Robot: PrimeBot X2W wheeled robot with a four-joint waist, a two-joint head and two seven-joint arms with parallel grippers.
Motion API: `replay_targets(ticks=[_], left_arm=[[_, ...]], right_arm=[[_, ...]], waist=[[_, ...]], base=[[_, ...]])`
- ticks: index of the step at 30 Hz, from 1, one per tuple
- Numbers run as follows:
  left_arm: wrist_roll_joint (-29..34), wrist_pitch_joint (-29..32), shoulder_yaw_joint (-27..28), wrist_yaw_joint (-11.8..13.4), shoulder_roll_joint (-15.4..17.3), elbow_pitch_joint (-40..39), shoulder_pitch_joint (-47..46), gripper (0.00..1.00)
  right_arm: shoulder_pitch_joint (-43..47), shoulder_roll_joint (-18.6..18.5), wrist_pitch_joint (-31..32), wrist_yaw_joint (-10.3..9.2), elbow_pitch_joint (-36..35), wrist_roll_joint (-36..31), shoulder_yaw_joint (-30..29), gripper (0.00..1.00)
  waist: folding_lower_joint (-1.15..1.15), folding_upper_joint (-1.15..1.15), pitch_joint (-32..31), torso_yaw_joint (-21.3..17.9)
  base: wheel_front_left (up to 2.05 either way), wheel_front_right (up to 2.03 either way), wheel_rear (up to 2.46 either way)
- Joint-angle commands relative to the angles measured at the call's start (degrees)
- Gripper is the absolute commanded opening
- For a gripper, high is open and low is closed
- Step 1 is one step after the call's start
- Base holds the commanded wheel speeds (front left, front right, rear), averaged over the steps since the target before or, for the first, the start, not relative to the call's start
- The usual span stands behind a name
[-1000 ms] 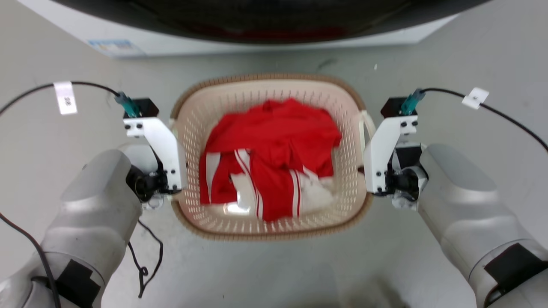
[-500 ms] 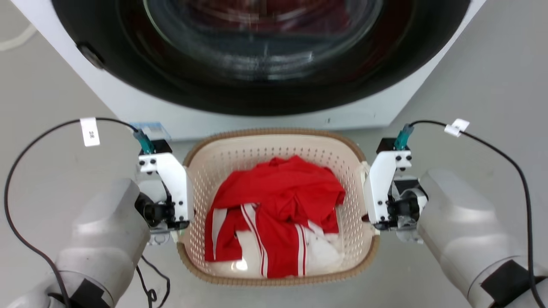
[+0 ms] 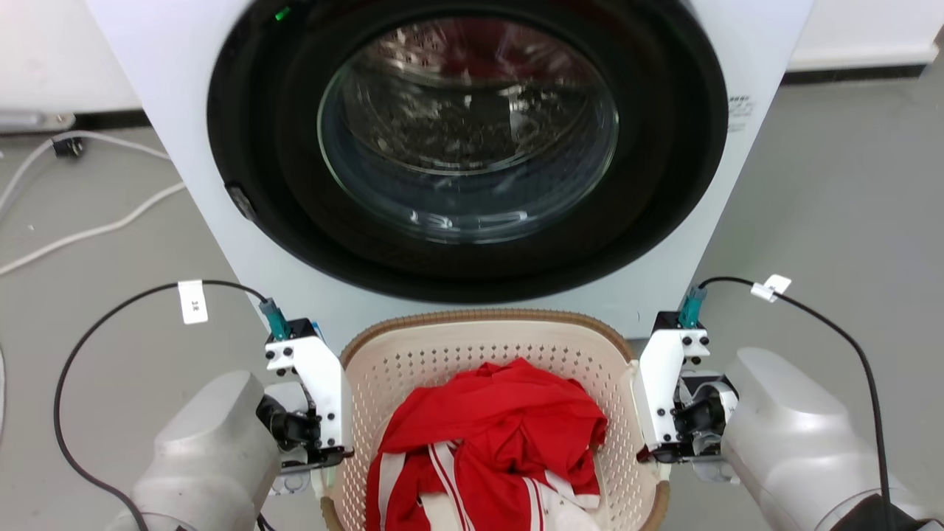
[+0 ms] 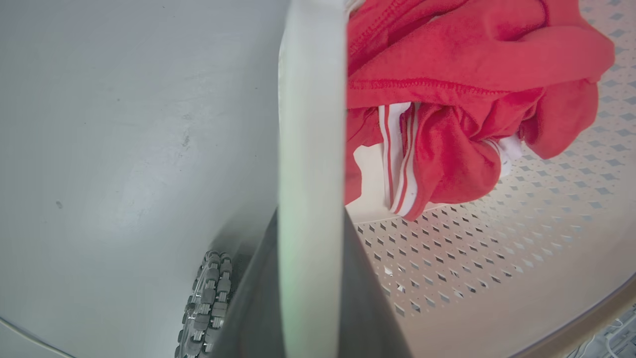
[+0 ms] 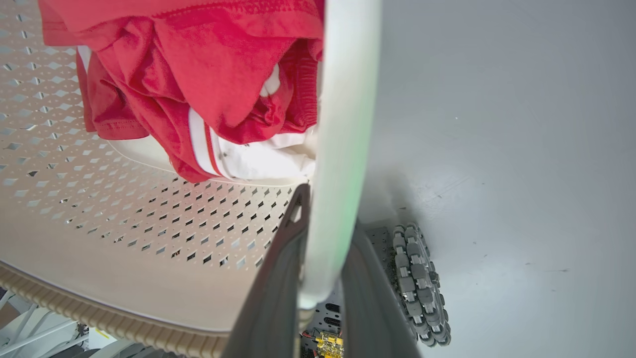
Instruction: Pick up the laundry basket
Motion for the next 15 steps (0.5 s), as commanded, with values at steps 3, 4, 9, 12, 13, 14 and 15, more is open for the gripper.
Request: replay_targets(ticks=[3,4,9,12,13,14,15], left_arm=[[-1.0,0.4,-0.1,-0.7,-2.0,-0.3,1.2,0.00],[-1.0,0.3,-0.1,-0.7,-2.1,-0.2,1.4,0.00],[-1.6,0.4,-0.2,-0.7,-2.7,0.3,2.5,0.00],[-1.8,0.4,-0.3,-0.7,-3.2,0.6,3.3,0.00],[-1.9,0.5,-0.4,-0.7,-3.3,0.6,3.4,0.00],[-1.9,0.5,-0.4,-0.7,-3.4,0.6,3.6,0.00],[-1.9,0.5,-0.4,-0.7,-3.5,0.6,3.8,0.00]], right_arm=[[1.5,1.4,0.8,0.32,-0.7,-0.5,-1.0,0.00],[1.7,1.3,0.8,0.32,-0.7,-1.0,-1.3,0.00],[2.8,1.3,1.3,0.32,-0.7,-2.8,-2.9,0.00],[3.1,1.3,1.7,0.32,-0.7,-3.6,-3.7,0.00],[3.3,1.3,1.7,0.32,-0.7,-3.8,-3.9,0.00],[3.6,1.4,1.8,0.32,-0.7,-4.0,-4.1,0.00],[3.8,1.4,1.7,0.32,-0.7,-4.2,-4.3,0.00]], waist=[[0.02,0.00,-4.0,0.5],[0.02,0.00,-4.4,0.5],[0.02,0.00,-6.3,0.4],[0.02,0.00,-7.2,0.3],[0.02,0.00,-7.4,0.3],[0.02,0.00,-7.6,0.3],[0.02,0.00,-7.8,0.3]], base=[[0.00,0.00,0.00],[0.00,0.00,0.00],[0.00,0.00,0.00],[0.00,0.00,0.00],[0.00,0.00,0.00],[0.00,0.00,0.00],[0.00,0.00,0.00]])
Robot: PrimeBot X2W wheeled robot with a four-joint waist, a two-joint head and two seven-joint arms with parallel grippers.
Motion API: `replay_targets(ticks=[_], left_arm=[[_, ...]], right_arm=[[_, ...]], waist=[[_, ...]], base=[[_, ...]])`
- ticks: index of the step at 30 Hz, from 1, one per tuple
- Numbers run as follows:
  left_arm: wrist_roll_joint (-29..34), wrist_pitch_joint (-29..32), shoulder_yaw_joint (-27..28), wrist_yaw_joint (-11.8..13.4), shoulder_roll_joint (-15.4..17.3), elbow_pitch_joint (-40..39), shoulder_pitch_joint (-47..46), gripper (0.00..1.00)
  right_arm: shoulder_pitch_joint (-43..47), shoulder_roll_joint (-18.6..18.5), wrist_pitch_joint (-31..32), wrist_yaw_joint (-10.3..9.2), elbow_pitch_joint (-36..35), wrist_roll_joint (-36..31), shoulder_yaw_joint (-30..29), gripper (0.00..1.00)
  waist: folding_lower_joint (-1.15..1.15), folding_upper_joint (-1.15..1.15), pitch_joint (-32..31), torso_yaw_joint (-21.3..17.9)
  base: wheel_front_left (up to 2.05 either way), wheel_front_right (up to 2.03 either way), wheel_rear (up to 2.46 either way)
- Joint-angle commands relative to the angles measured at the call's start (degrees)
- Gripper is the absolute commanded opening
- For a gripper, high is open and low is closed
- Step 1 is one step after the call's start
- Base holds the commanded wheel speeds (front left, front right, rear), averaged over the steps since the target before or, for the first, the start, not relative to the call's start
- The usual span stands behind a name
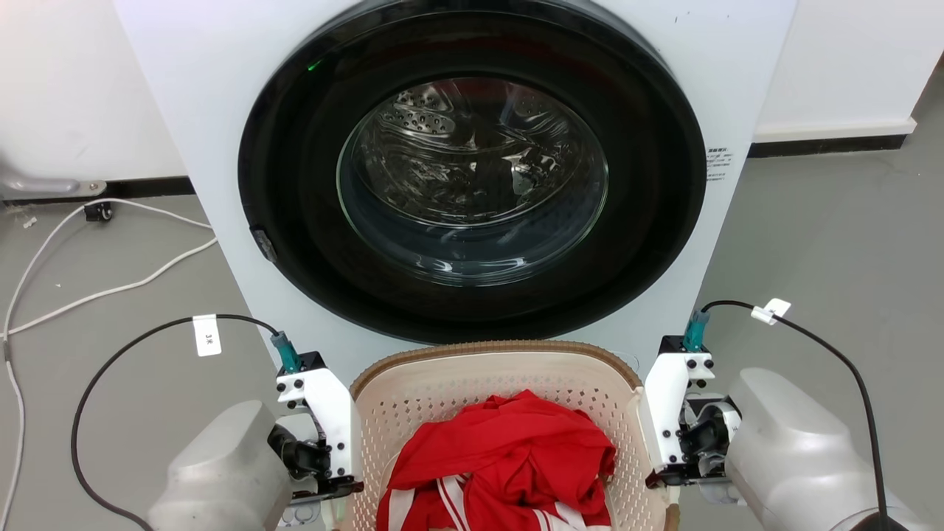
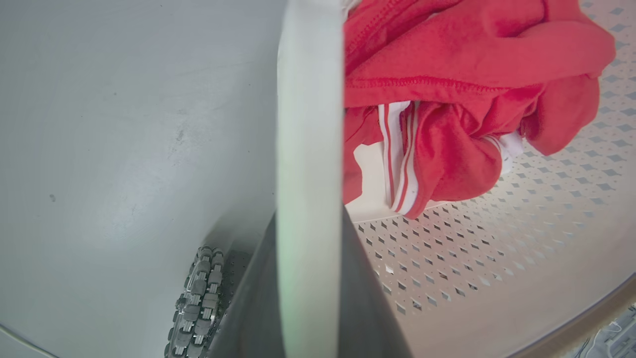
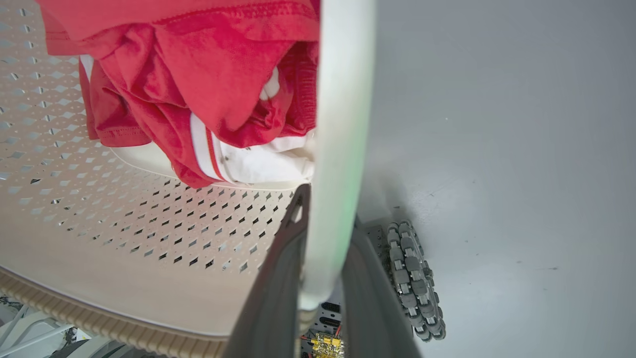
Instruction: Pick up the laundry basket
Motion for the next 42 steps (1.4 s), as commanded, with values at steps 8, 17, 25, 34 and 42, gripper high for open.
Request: replay_targets(ticks=[8,17,25,34,42], left_arm=[[-1.2,-0.1,-0.2,-0.8,-2.1,-0.8,0.8,0.00],[-1.4,-0.3,-0.4,-0.8,-2.3,-0.8,1.1,0.00],[-1.7,-0.2,-0.6,-0.8,-2.2,-0.8,1.1,0.00],[-2.1,0.0,-0.9,-0.8,-2.3,-0.8,1.1,0.00],[-2.2,-0.2,-1.1,-0.8,-2.1,-1.1,1.1,0.00]], right_arm=[[1.4,1.5,0.0,0.32,-0.7,-0.7,-1.2,0.00],[1.1,1.5,-0.1,0.32,-0.7,-1.0,-1.4,0.00],[1.1,1.5,-0.3,0.32,-0.7,-0.8,-1.1,0.00],[1.1,1.5,-0.7,0.32,-0.7,-0.3,-0.8,0.00],[0.9,1.5,-1.1,0.32,-0.7,0.0,-0.5,0.00]], waist=[[0.01,0.00,-0.9,0.0],[0.01,0.00,-1.0,0.1],[0.01,0.00,-0.8,0.2],[0.01,0.00,-0.7,0.3],[0.01,0.00,-0.4,0.4]], base=[[0.00,0.00,0.00],[0.00,0.00,0.00],[0.00,0.00,0.00],[0.00,0.00,0.00],[0.00,0.00,0.00]])
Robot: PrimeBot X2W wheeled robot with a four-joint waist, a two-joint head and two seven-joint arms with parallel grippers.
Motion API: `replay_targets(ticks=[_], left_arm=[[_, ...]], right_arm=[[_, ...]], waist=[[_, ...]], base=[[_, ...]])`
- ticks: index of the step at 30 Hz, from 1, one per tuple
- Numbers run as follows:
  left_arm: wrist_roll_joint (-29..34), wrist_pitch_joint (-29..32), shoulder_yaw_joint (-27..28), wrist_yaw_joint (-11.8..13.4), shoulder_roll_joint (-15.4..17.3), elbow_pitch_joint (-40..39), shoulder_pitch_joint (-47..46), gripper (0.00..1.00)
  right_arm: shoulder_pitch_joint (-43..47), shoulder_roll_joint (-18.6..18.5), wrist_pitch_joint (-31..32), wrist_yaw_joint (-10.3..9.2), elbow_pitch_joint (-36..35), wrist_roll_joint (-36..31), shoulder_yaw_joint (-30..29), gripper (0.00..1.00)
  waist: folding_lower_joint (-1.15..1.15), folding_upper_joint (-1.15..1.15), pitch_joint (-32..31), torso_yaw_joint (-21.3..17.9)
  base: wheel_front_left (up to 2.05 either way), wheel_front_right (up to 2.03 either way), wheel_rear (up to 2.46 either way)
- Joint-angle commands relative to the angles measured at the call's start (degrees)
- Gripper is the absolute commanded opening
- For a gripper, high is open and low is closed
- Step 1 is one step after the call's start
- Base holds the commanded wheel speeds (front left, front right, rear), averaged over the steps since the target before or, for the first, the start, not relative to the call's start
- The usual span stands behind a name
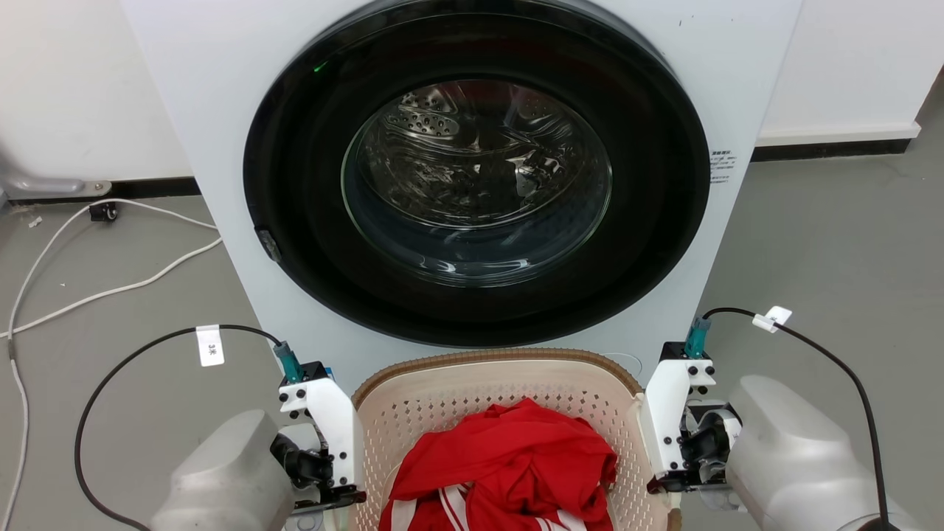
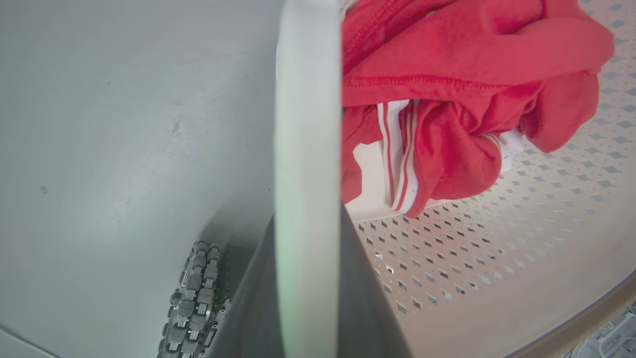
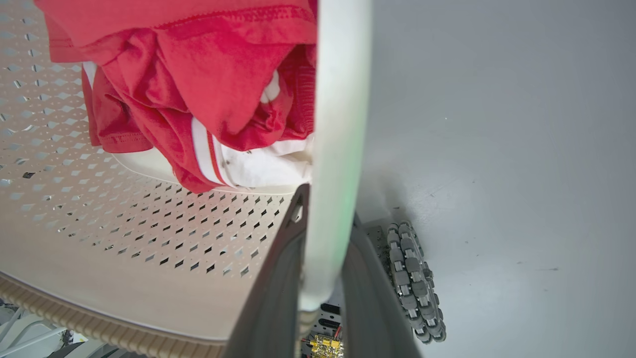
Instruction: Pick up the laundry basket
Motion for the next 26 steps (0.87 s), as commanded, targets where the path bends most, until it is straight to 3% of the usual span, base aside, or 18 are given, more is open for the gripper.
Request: replay_targets(ticks=[1,26], left_arm=[[-0.6,-0.1,0.1,-0.8,-1.8,-1.3,0.3,0.00],[-1.6,-0.4,-0.5,-0.8,-1.8,-1.5,0.8,0.00]], right_arm=[[-0.1,1.6,-0.4,0.32,-0.7,0.7,0.0,0.00],[0.0,1.6,-0.5,0.33,-0.7,1.1,0.1,0.00]], waist=[[0.00,0.00,0.0,0.0],[0.00,0.00,0.2,0.2]], base=[[0.00,0.00,0.00],[0.00,0.00,0.00]])
